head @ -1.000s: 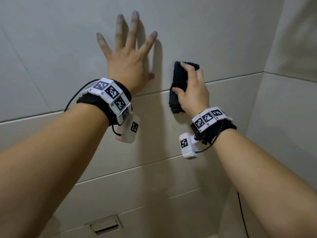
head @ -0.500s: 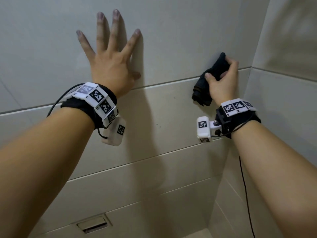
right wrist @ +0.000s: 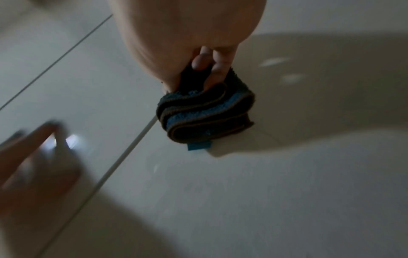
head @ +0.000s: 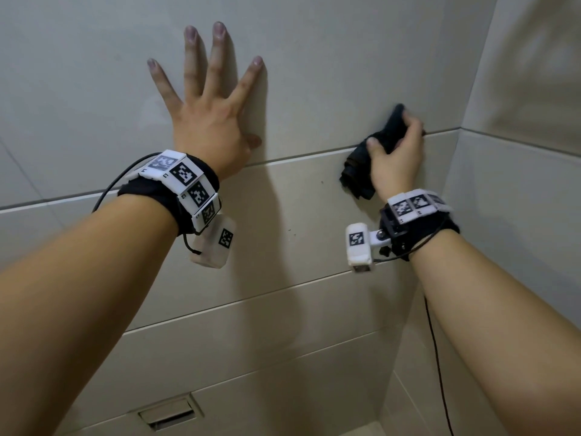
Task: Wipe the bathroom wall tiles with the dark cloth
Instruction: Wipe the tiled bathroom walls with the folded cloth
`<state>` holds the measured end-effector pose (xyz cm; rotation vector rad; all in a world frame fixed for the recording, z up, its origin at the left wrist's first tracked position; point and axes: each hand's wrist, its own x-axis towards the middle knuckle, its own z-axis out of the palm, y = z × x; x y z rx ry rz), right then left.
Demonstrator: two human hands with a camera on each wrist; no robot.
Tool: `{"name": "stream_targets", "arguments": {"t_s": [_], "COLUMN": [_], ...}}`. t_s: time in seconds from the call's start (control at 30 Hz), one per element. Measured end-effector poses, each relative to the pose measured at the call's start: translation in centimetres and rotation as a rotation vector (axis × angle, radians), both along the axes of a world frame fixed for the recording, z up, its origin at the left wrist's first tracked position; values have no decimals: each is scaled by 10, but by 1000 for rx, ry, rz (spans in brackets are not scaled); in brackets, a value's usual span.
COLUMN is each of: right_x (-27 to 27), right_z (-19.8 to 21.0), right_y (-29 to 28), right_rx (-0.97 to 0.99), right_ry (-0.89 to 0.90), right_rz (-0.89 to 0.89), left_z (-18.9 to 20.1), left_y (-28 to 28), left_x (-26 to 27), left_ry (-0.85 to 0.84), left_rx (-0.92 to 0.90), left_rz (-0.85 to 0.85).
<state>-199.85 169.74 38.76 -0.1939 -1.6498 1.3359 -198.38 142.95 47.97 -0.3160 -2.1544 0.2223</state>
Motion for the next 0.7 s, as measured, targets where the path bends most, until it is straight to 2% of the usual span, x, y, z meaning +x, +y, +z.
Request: {"name": "stream_targets", "arguments": {"t_s": [0.13,0.23,0.4,0.53,0.63,0.7], "right_x": [9,10,6,5,7,11], "right_z": [1,3,-4,-22,-48,-60], "right_y": [-73,-95,-81,-54,-16,6], "right_rx": [425,553,575,570,445,296], "right_ry": [-4,-19,22,-16,-97,-121], "right_rz": [38,32,63,-8,-79,-73], "left_z": [0,0,0,0,0,0], "left_y": [-1,-1,-2,-3,-3,-3], "left_x": [0,0,0,-1,0,0], "left_ry": [2,5,4,0,-9,-5], "left_rx": [-1,-3,-1,6,13,15], "left_rz": [-9,-1,-1,0,-5,-9]}}
